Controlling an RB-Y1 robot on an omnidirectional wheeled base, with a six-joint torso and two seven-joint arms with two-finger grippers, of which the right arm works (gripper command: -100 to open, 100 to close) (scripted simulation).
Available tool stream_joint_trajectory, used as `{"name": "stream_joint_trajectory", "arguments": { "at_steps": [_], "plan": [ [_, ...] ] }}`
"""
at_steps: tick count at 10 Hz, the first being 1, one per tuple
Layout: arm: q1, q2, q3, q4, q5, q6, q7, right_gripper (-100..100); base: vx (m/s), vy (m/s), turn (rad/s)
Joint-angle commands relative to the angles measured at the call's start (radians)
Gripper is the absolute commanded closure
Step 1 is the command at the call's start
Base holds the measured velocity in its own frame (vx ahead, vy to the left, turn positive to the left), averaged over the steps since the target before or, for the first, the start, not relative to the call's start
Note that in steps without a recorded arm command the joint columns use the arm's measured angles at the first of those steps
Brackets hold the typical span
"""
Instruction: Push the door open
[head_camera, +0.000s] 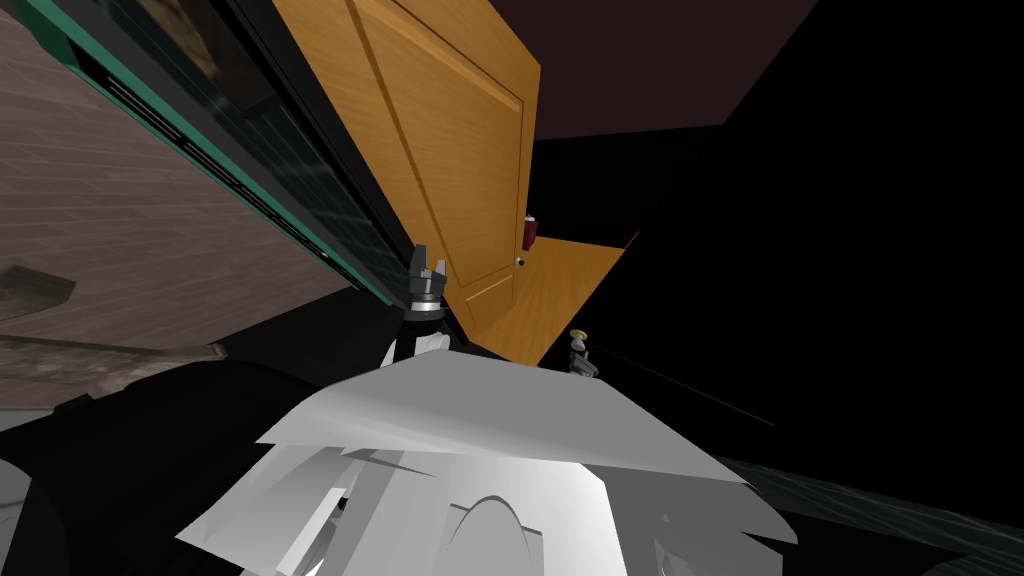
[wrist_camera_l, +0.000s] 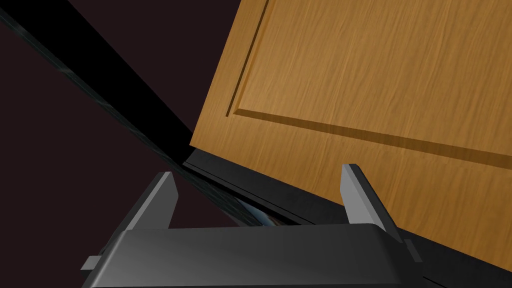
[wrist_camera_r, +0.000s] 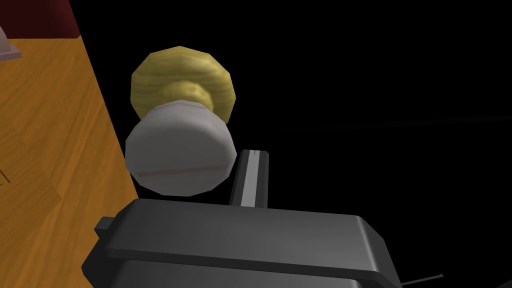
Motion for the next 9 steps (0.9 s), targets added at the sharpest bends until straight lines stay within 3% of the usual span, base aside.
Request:
{"name": "stream_joint_trajectory", "arguments": {
  "at_steps": [1,2,3,9],
  "plan": [
    [-0.001,0.002,0.003,-0.001,0.001,0.001,0.000,100,0.000,0.000,0.000],
    [-0.001,0.002,0.003,-0.001,0.001,0.001,0.000,100,0.000,0.000,0.000],
    [-0.003,-0.004,0.026,0.000,0.019,-0.004,-0.017,-100,-0.089,-0.037,0.091],
    [-0.015,-0.023,0.114,0.002,0.083,-0.017,-0.079,-100,-0.194,0.008,0.106]
  ]
}}
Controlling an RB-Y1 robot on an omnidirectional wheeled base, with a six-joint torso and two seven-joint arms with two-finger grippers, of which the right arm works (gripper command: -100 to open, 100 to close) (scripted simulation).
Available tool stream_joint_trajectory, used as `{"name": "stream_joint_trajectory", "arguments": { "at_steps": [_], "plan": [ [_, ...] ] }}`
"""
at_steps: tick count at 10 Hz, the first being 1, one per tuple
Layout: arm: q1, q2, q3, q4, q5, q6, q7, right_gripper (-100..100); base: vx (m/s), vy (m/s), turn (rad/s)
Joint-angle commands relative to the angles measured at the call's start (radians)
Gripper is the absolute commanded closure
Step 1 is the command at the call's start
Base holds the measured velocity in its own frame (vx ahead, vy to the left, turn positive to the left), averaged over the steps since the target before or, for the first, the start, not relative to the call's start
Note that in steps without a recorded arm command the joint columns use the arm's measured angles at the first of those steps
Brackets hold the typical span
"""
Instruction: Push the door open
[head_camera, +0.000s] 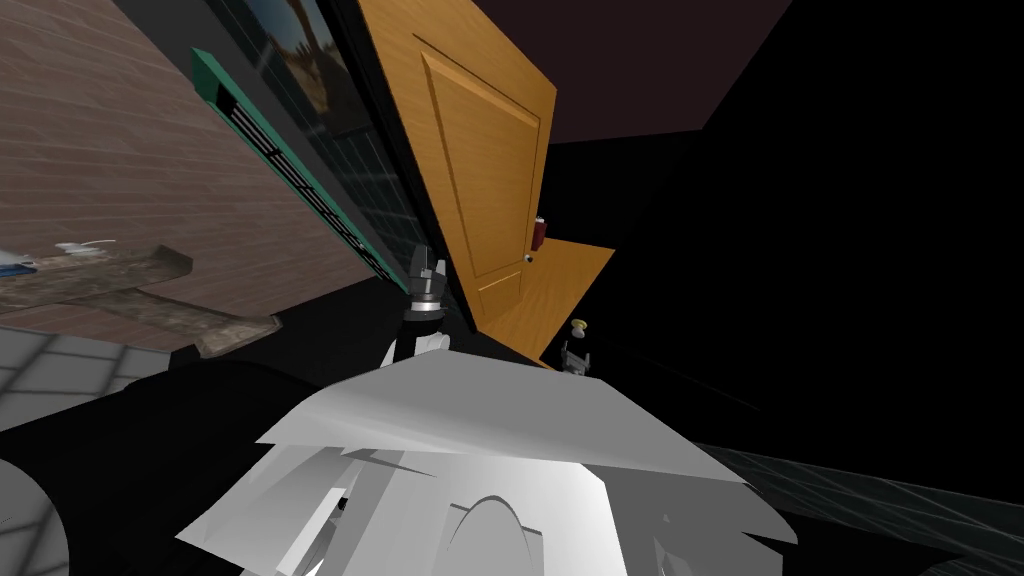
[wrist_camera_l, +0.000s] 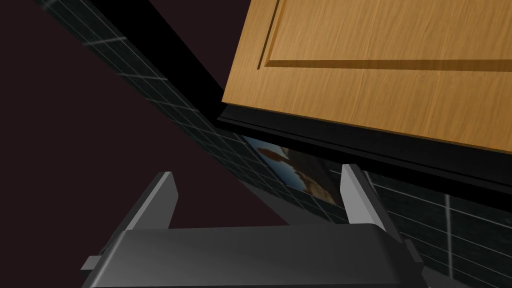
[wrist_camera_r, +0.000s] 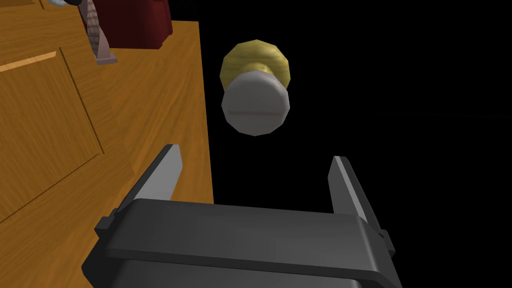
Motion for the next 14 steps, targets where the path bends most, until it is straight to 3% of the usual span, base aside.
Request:
{"name": "stream_joint_trajectory", "arguments": {
  "at_steps": [1,3,9,10,14],
  "plan": [
    [-0.004,-0.005,0.021,-0.004,0.015,-0.001,-0.013,-100,-0.185,0.005,0.068],
    [-0.006,-0.005,0.008,-0.001,0.009,0.002,-0.011,-100,0.000,-0.018,0.011],
    [-0.023,-0.002,-0.006,0.021,0.008,0.004,-0.021,-100,0.162,-0.076,0.025],
    [-0.023,-0.002,-0.006,0.021,0.008,0.004,-0.021,100,0.000,0.000,0.000],
    [-0.023,-0.002,-0.006,0.021,0.008,0.004,-0.021,100,-0.018,0.009,-0.001]
  ]
}}
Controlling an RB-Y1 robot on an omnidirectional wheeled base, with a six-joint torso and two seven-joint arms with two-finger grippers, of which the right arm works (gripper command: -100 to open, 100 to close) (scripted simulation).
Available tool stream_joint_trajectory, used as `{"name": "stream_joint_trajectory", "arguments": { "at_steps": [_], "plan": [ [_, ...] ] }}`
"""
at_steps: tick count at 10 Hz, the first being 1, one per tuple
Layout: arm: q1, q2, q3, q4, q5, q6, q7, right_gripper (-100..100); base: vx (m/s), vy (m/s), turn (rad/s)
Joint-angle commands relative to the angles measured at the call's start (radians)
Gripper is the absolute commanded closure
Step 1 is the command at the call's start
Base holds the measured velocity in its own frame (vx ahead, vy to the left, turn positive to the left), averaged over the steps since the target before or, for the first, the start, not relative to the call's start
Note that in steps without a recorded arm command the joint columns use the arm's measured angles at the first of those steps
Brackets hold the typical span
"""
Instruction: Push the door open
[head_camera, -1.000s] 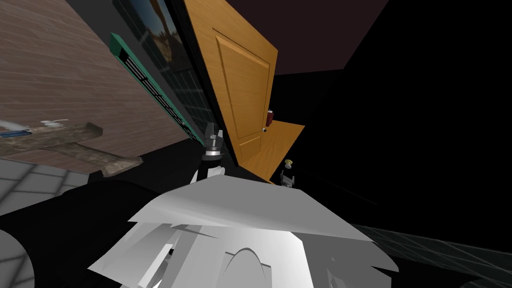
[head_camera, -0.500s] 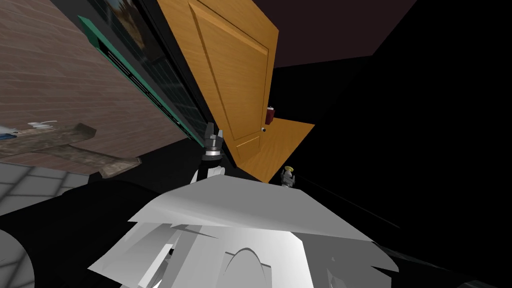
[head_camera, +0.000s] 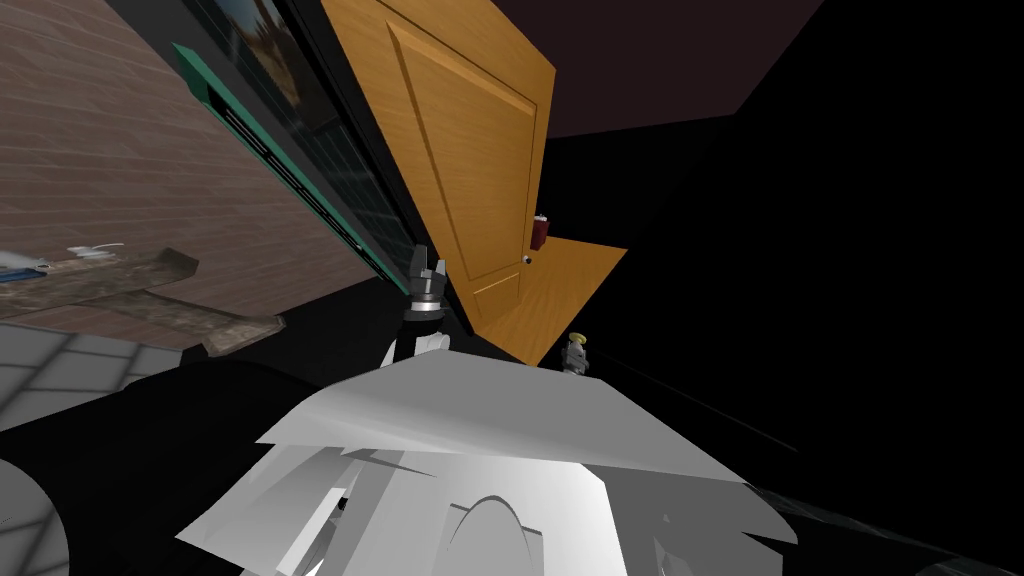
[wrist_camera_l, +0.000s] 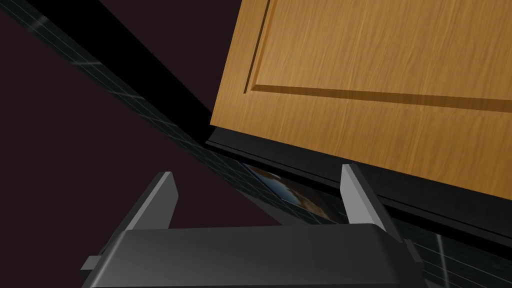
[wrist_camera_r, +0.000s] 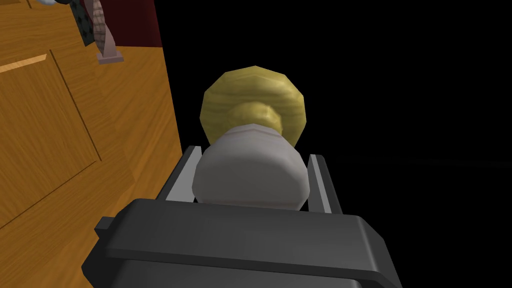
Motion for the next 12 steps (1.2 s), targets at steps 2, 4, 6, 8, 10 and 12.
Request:
{"name": "stream_joint_trajectory", "arguments": {
  "at_steps": [2,4,6,8,10,12],
  "plan": [
    [-0.002,0.004,-0.008,0.003,-0.006,-0.002,0.003,100,0.048,-0.008,-0.010],
    [-0.005,0.009,-0.022,0.007,-0.014,-0.007,0.009,100,0.203,-0.032,-0.035],
    [-0.010,0.016,-0.041,0.013,-0.026,-0.012,0.016,100,0.196,-0.037,-0.024],
    [-0.016,0.025,-0.063,0.020,-0.041,-0.019,0.024,100,0.200,-0.063,-0.037],
    [-0.023,0.034,-0.088,0.028,-0.056,-0.027,0.034,100,0.198,-0.059,-0.025],
    [-0.030,0.044,-0.114,0.037,-0.073,-0.035,0.044,100,0.213,-0.039,-0.058]
  ]
}}
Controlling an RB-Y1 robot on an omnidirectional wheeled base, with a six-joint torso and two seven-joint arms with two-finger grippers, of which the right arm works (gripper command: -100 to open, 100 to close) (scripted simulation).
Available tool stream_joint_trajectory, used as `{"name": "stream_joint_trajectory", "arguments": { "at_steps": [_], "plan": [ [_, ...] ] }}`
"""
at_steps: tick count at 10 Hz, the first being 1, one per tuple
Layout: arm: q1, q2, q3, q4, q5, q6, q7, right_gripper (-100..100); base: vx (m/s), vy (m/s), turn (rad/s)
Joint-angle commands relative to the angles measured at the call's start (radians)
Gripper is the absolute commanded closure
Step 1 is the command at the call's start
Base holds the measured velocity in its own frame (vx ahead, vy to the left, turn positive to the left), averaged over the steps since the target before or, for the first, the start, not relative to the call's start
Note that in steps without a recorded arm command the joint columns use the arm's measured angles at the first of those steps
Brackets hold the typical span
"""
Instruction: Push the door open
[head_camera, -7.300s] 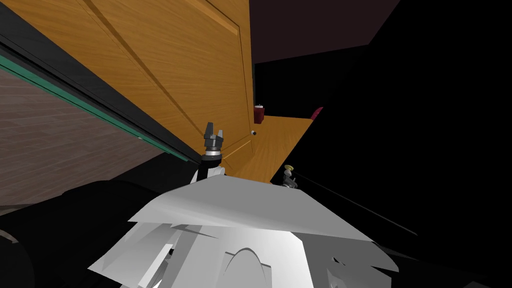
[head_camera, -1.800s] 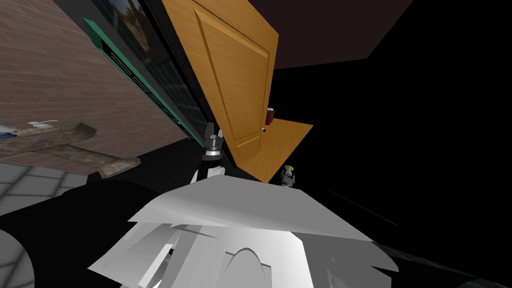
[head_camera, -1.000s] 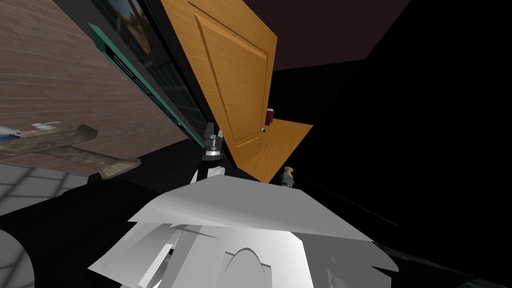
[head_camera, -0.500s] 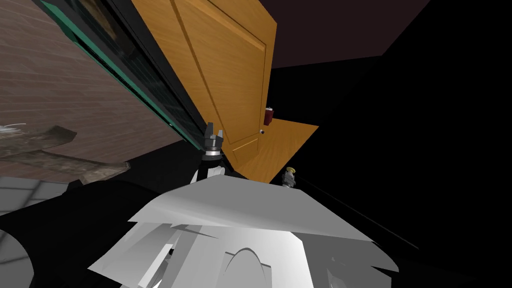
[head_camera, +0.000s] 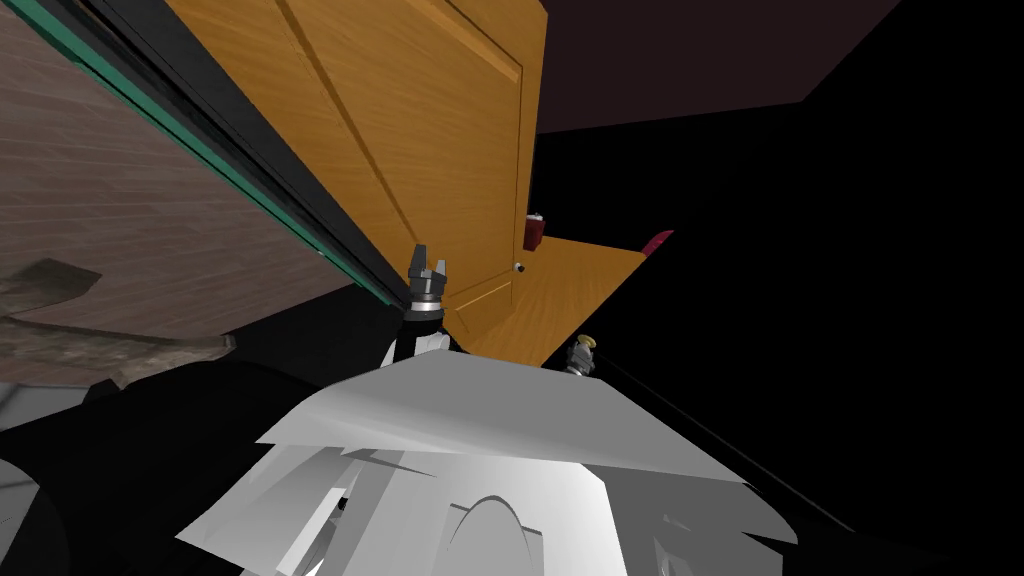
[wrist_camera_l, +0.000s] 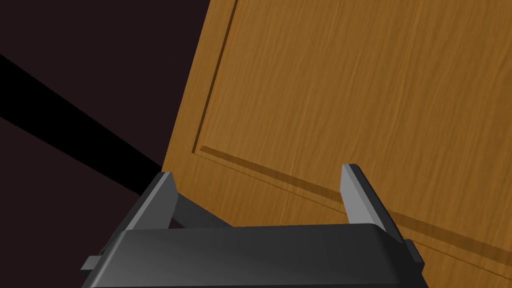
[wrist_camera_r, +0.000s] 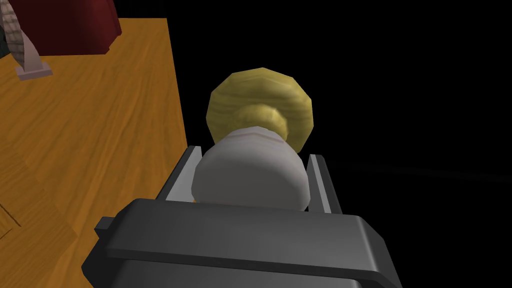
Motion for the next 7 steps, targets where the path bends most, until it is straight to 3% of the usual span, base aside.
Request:
{"name": "stream_joint_trajectory", "arguments": {
  "at_steps": [1,7],
  "plan": [
    [-0.011,0.001,-0.031,0.021,-0.014,-0.022,-0.002,100,0.222,-0.048,-0.045],
    [-0.030,0.028,-0.101,0.044,-0.058,-0.043,0.025,100,0.200,-0.054,-0.049]
  ]
}}
